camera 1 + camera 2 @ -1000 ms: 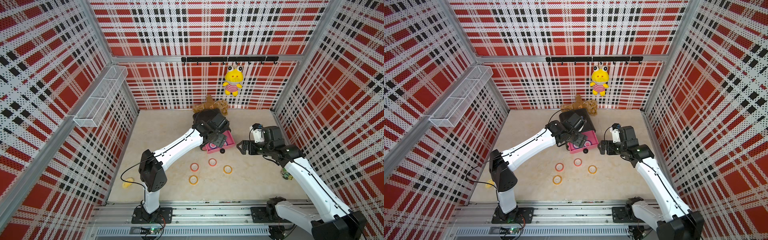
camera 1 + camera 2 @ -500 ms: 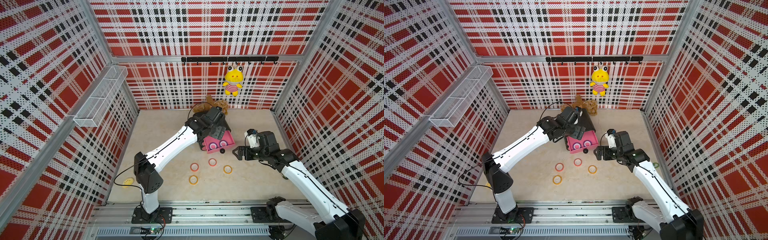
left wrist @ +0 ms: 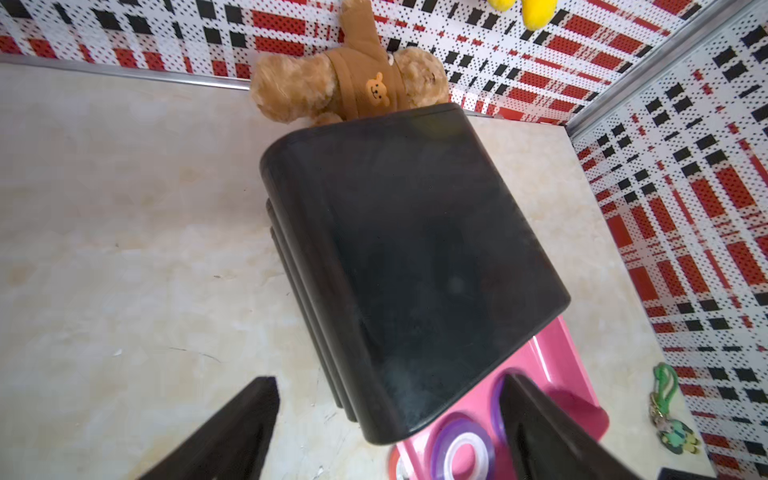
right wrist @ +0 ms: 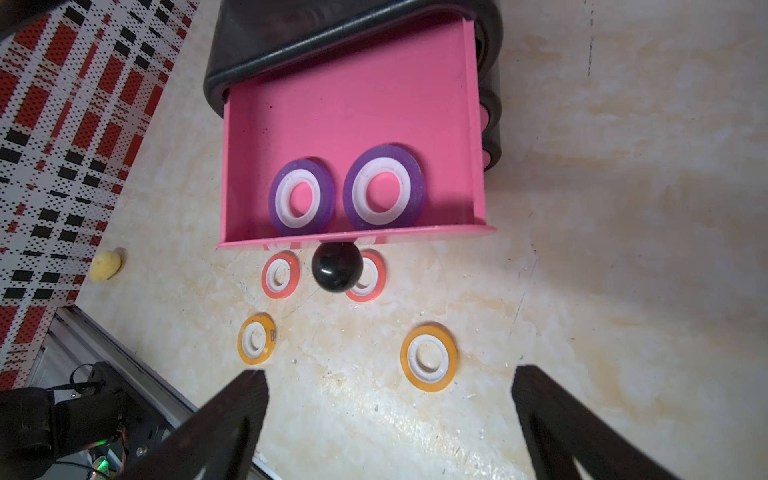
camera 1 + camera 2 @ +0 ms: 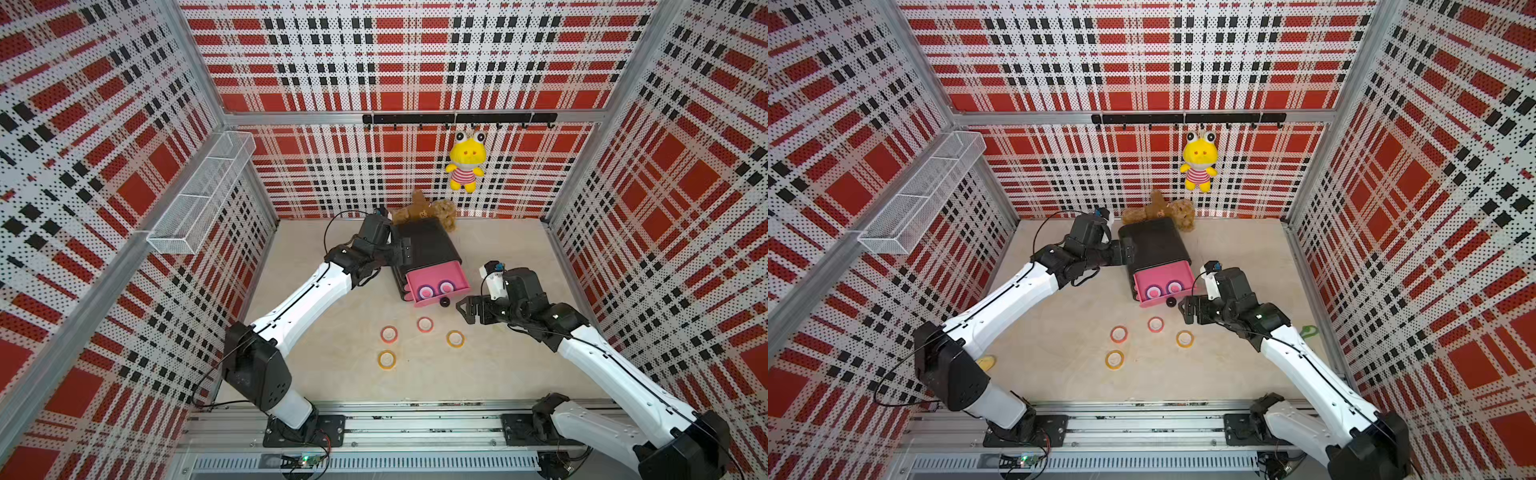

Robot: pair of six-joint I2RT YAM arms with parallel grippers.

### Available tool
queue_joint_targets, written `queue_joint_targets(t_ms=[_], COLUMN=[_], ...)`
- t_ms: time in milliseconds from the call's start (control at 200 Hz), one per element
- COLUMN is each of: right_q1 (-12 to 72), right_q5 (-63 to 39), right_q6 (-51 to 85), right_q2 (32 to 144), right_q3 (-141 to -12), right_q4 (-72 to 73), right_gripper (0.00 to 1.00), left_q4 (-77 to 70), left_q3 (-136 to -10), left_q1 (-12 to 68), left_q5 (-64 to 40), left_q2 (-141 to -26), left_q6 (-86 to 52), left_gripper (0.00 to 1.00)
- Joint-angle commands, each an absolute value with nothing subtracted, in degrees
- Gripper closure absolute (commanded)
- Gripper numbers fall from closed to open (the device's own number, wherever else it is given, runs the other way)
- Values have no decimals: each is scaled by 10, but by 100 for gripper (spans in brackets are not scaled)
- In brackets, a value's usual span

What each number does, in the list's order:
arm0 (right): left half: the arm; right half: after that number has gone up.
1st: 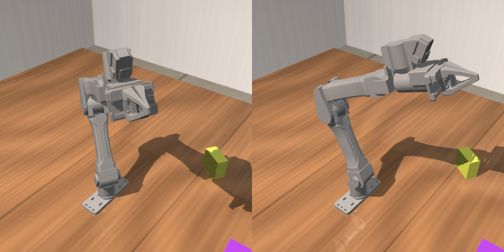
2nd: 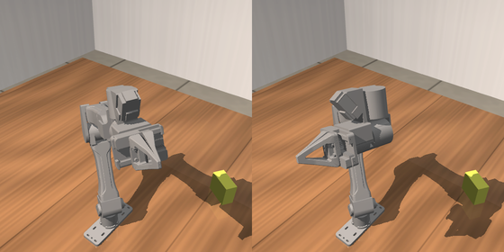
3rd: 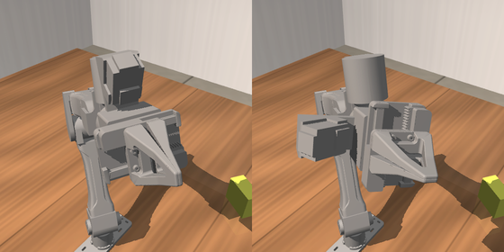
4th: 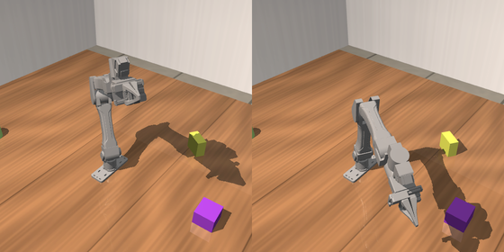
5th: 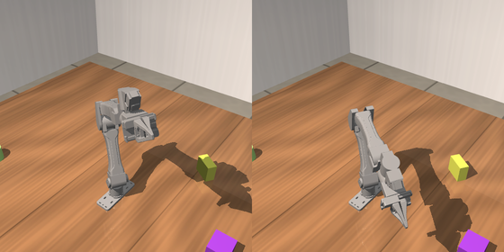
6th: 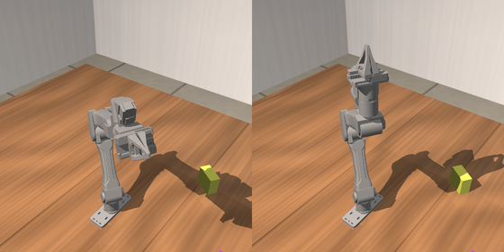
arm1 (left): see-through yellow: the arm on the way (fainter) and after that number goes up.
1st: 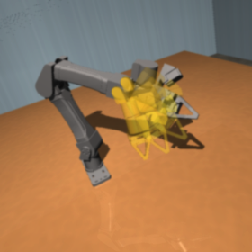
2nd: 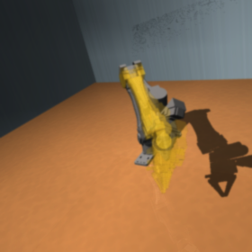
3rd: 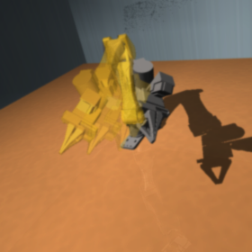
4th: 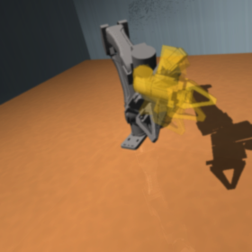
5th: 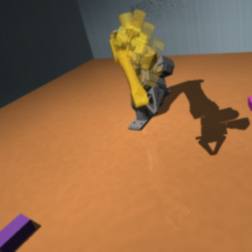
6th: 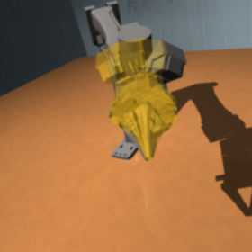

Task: Place the transparent tape into the drawer according to color
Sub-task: Place the tape in the drawer, then close the drawer of the storage box.

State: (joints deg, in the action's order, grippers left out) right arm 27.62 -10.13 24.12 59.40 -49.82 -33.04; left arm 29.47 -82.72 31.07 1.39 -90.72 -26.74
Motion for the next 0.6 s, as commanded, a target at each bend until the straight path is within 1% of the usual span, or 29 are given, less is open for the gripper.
queue_joint_targets(t_ms=[0, 95, 261, 481, 596], right_q1=[284, 293, 319, 334, 337], right_q5=[-92, -87, -57, -39, -33], right_q6=[250, 252, 251, 262, 262], right_q2=[595, 599, 610, 614, 611], right_q3=[-488, -486, -477, -462, -456], right_q4=[-300, -285, -260, -236, -227], right_gripper=[0, 0, 2, 2, 2], left_q4=[243, 232, 224, 210, 204], left_q3=[-806, -788, -786, -793, -793], left_q1=[292, 281, 273, 271, 270], left_q5=[-30, -39, -49, -75, -91], left_q2=[-900, -904, -927, -960, -977], left_q6=[-303, -311, -314, -321, -325], left_gripper=[10, 10, 15, 25, 28])
